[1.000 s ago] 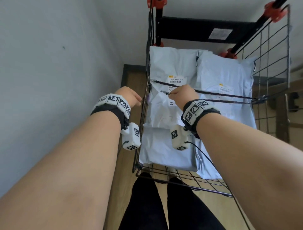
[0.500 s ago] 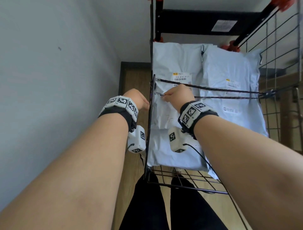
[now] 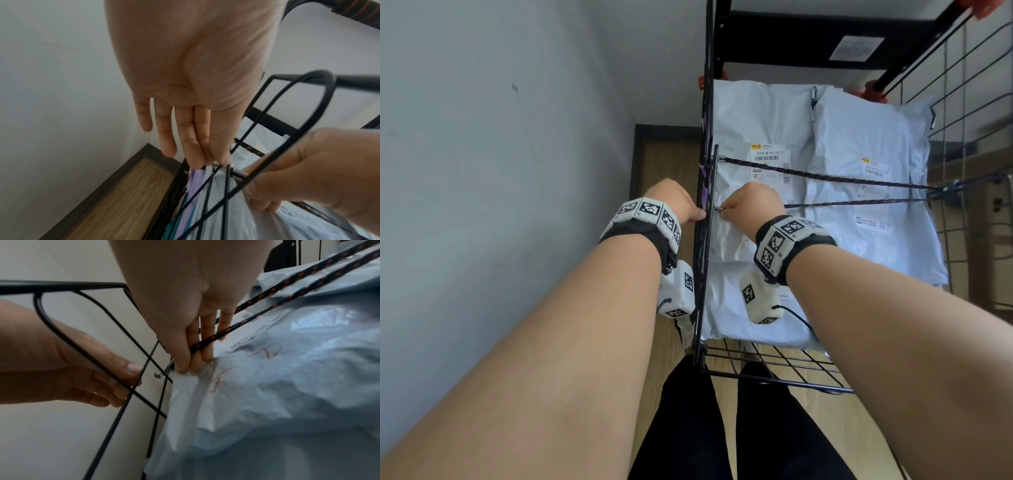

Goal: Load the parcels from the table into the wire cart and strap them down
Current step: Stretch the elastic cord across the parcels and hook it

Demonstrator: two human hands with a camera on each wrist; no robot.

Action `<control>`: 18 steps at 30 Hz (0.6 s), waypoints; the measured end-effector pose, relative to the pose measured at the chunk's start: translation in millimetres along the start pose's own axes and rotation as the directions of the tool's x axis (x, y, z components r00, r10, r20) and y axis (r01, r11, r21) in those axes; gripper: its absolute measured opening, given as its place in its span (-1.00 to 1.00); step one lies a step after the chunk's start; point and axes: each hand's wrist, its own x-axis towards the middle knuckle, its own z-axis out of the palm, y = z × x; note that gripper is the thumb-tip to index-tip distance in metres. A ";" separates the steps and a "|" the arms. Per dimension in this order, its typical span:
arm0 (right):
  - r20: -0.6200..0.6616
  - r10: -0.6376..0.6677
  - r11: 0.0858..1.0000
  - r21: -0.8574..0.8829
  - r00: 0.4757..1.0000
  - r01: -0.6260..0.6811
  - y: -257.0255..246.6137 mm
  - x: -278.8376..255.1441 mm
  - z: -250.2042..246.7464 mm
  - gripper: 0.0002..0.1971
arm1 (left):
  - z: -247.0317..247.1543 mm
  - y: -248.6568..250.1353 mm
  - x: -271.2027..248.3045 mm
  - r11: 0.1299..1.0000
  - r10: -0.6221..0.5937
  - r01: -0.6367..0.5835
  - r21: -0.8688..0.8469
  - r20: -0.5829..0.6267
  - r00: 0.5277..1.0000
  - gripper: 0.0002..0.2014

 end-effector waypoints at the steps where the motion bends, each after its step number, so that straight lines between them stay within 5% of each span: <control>1: 0.008 -0.001 1.000 0.000 1.000 0.001 1.6 -0.6 0.4 -0.78 | 0.4 -0.3 0.1 1.000 0.003 -0.003 0.008 -0.002 1.000 -0.73; 12: 0.050 -0.011 0.999 0.041 0.999 0.009 5.4 -5.5 -2.3 -0.79 | 3.4 0.5 -7.9 0.995 -0.044 0.046 0.094 -0.031 0.999 -0.74; 18: 0.084 -0.075 0.994 -0.079 0.994 0.082 -3.0 -12.8 -7.4 -0.55 | -3.5 -8.1 -12.5 0.982 -0.098 0.102 0.159 -0.030 0.995 -0.77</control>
